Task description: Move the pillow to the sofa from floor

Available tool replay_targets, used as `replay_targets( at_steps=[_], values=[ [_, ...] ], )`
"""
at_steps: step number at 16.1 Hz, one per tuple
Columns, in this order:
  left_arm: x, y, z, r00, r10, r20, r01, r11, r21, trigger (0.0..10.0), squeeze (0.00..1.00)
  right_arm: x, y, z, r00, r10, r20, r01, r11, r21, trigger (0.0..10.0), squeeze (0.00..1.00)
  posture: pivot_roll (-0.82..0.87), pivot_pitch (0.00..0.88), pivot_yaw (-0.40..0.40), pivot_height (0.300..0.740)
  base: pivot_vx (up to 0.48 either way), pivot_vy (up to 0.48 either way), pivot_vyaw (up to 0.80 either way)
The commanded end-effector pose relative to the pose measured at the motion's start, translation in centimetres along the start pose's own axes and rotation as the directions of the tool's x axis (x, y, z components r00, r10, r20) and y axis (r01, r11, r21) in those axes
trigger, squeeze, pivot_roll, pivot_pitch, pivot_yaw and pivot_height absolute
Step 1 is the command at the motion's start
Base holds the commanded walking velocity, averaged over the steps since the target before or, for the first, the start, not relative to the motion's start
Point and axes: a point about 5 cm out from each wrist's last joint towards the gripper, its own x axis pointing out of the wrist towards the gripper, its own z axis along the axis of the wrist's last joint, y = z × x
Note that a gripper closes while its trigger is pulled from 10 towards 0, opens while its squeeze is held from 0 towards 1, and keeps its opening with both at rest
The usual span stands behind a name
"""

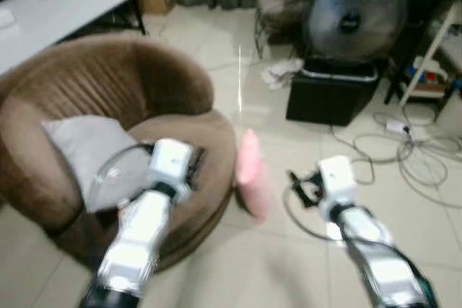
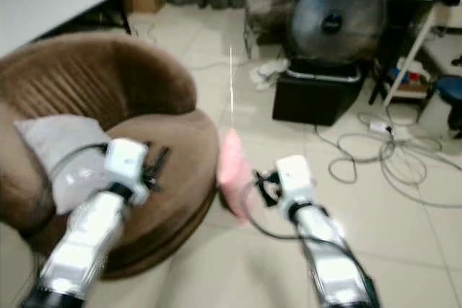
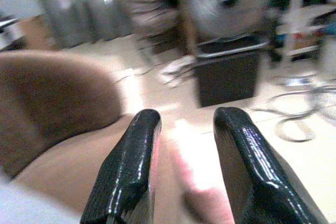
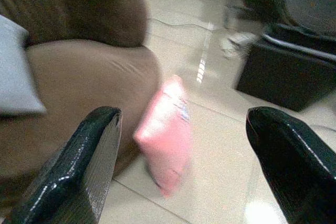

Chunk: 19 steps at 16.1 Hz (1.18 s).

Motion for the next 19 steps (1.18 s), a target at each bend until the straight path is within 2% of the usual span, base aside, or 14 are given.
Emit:
replay_targets(
  at_steps=[1, 5, 6, 11, 14, 19],
  values=[
    [0.1, 0.8, 0.3, 1.000, 0.018, -0.011, -0.018, 1.000, 0.002, 10.0, 0.00, 0.2, 0.4, 0.6, 1.000, 0.004, 0.024, -0.004, 1.000, -0.002, 10.0, 0.00, -0.04, 0.000, 0.072, 0.740, 0.000, 0.000, 0.00],
    [0.1, 1.1, 0.3, 0.999, 0.038, -0.019, -0.039, 0.999, -0.018, 10.0, 0.00, 0.4, 0.5, 0.7, 1.000, 0.011, 0.024, -0.010, 1.000, -0.003, 10.0, 0.00, -0.03, 0.000, 0.060, 0.740, 0.000, 0.448, 0.00],
    [-0.1, 1.5, 0.4, 0.997, 0.072, -0.009, -0.072, 0.997, 0.021, 10.0, 0.00, 0.4, 0.5, 0.7, 1.000, 0.014, 0.024, -0.014, 1.000, -0.004, 10.0, 0.00, -0.03, 0.000, 0.060, 0.740, 0.000, 0.326, 0.00],
    [-0.4, 2.4, 0.8, 0.990, 0.139, 0.021, -0.139, 0.990, 0.007, 10.0, 0.00, 0.8, 0.9, 0.9, 0.999, 0.044, 0.023, -0.044, 0.999, -0.013, 10.0, 0.00, 0.00, 0.000, 0.038, 0.740, 0.000, 0.000, 0.00],
    [-0.6, 3.2, 1.1, 0.979, 0.196, 0.047, -0.197, 0.980, 0.005, 10.0, 0.00, 1.0, 1.0, 0.9, 0.999, 0.050, 0.020, -0.050, 0.999, 0.011, 10.0, 0.00, 0.01, 0.000, 0.026, 0.740, 0.000, 0.000, 0.00],
    [-0.9, 3.5, 0.9, 0.979, 0.200, 0.049, -0.200, 0.980, 0.007, 10.0, 0.00, 1.1, 1.0, 0.9, 0.998, 0.052, 0.021, -0.053, 0.999, 0.010, 10.0, 0.00, 0.01, 0.000, 0.028, 0.740, 0.281, 0.000, -0.80]
  ],
)
